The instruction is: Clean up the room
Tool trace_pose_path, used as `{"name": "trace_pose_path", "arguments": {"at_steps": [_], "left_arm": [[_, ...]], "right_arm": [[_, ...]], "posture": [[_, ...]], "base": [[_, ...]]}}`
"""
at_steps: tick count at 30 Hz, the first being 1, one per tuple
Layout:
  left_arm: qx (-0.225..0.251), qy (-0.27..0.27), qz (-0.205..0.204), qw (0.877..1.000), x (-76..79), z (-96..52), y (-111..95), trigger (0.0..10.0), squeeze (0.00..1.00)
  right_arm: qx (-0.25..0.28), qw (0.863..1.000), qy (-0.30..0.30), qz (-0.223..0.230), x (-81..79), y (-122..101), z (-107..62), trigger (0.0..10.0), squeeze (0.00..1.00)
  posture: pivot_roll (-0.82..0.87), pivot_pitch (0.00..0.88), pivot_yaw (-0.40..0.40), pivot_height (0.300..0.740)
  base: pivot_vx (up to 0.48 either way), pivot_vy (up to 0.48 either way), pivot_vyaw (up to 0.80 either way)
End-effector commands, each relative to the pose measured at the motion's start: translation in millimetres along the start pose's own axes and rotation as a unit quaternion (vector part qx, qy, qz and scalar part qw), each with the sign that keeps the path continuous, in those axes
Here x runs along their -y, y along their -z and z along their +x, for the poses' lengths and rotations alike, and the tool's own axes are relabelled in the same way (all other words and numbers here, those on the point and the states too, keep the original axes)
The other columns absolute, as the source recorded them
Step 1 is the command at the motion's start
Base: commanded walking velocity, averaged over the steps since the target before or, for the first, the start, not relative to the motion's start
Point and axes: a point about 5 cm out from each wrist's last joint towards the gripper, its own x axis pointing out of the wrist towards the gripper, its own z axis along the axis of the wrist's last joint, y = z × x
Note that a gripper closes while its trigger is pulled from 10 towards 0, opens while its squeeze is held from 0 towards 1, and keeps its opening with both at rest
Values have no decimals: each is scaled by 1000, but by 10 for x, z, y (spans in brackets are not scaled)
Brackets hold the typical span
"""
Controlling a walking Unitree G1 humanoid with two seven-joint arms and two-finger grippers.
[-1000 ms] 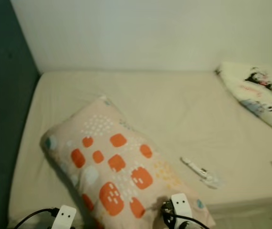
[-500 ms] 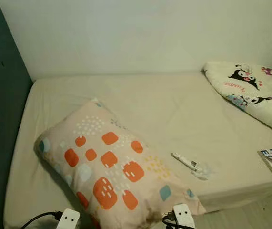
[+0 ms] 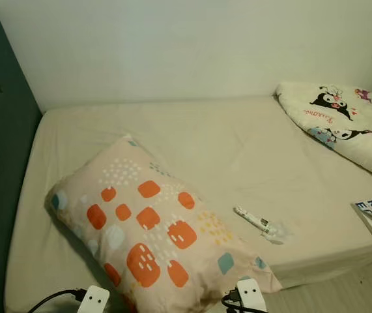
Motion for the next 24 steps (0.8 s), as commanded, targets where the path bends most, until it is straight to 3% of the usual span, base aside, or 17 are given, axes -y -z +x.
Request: {"name": "trace_pose_path", "arguments": {"at_steps": [1, 7, 8, 10, 12, 14, 15, 18, 21, 23, 24], "left_arm": [[12, -53, -2, 999, -127, -16, 19, 10000, 0], [38, -119, -32, 992, -353, -32, -34, 10000, 0], [61, -175, -45, 982, -594, -70, -72, 10000, 0], [61, -175, -45, 982, -594, -70, -72, 10000, 0], [87, -219, -57, 970, -799, -126, -99, 10000, 0], [98, -226, -59, 967, -846, -146, -112, 10000, 0], [116, -224, -55, 966, -853, -158, -152, 10000, 0], [116, -224, -55, 966, -853, -158, -152, 10000, 0], [189, -161, -29, 968, -669, -153, -421, 10000, 0], [189, -161, -29, 968, -669, -153, -421, 10000, 0], [212, -132, -8, 968, -580, -155, -520, 10000, 0]], "right_arm": [[35, 998, 20, 44, 84, -118, 3, 10000, 0], [88, 992, 37, 85, 185, -348, 11, 10000, 0], [133, 985, 47, 104, 270, -550, 2, 10000, 0], [133, 985, 47, 104, 270, -550, 2, 10000, 0], [184, 976, 52, 102, 321, -787, -17, 10000, 0], [205, 972, 54, 103, 330, -887, -26, 10000, 0], [226, 967, 55, 105, 328, -1005, -34, 10000, 0], [226, 967, 55, 105, 328, -1005, -34, 10000, 0], [274, 954, 43, 113, 233, -1315, -44, 10000, 0], [274, 954, 43, 113, 233, -1315, -44, 10000, 0], [283, 951, 36, 115, 194, -1381, -45, 10000, 0]], "posture": [[35, 41, 6, 730], [32, 51, 12, 710], [36, 56, 11, 700], [36, 56, 11, 700], [47, 60, 8, 690], [47, 60, 8, 685], [59, 61, 3, 680], [59, 61, 3, 680], [80, 66, -4, 665], [80, 66, -4, 665], [80, 66, -4, 660]], "base": [[0, 0, 0], [0, 0, 0], [0, 0, 0], [0, 0, 0], [0, 0, 0], [0, 0, 0], [0, 0, 0], [0, 0, 0], [0, 0, 0], [0, 0, 0], [0, 0, 0]]}}
